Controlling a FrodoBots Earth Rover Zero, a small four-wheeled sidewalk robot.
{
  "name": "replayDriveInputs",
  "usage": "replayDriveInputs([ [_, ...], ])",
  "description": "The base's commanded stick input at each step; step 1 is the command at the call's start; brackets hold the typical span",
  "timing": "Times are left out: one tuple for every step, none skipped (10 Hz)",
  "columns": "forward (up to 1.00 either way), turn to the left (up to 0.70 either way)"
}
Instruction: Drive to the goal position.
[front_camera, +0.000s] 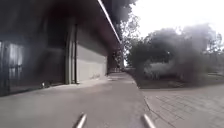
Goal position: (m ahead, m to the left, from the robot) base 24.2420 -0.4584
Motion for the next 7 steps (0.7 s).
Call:
replayDriveInputs([
  [0.70,0.00],
  [0.70,0.00],
  [0.70,0.00],
  [0.70,0.00],
  [0.70,0.00],
  [0.70,0.00],
  [0.70,0.00],
])
